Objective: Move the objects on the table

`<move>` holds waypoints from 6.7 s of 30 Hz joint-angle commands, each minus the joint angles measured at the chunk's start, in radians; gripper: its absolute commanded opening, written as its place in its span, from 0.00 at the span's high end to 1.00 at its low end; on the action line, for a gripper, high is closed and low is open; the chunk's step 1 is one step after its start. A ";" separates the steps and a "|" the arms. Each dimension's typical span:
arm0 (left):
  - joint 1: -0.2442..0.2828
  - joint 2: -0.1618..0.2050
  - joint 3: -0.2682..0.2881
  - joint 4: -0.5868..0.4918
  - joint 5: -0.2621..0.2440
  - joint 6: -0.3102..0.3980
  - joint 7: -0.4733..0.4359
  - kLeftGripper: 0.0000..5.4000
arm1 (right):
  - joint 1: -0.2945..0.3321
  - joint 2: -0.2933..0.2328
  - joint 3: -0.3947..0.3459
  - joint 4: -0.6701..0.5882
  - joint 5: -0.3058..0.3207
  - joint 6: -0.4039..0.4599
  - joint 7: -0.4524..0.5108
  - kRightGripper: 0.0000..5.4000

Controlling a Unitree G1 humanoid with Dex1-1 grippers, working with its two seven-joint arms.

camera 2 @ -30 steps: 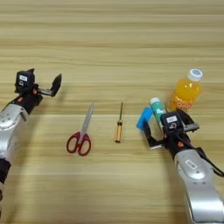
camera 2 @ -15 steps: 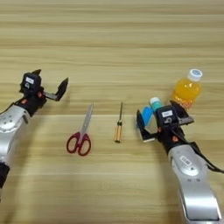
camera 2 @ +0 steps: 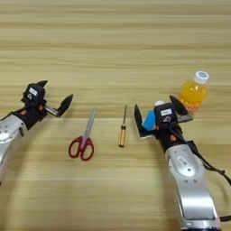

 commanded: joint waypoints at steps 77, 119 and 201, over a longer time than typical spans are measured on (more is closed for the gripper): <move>-0.100 0.103 -0.193 0.298 0.212 -0.045 -0.101 0.00 | -0.038 0.070 0.040 -0.001 -0.022 -0.010 -0.061 0.00; -0.085 0.113 -0.028 0.186 0.067 -0.103 -0.103 0.00 | -0.045 0.070 0.044 0.011 -0.020 -0.006 -0.070 0.00; 0.007 0.239 -0.096 0.187 0.190 -0.097 -0.138 0.00 | -0.068 0.083 0.048 0.039 -0.030 -0.002 -0.082 0.00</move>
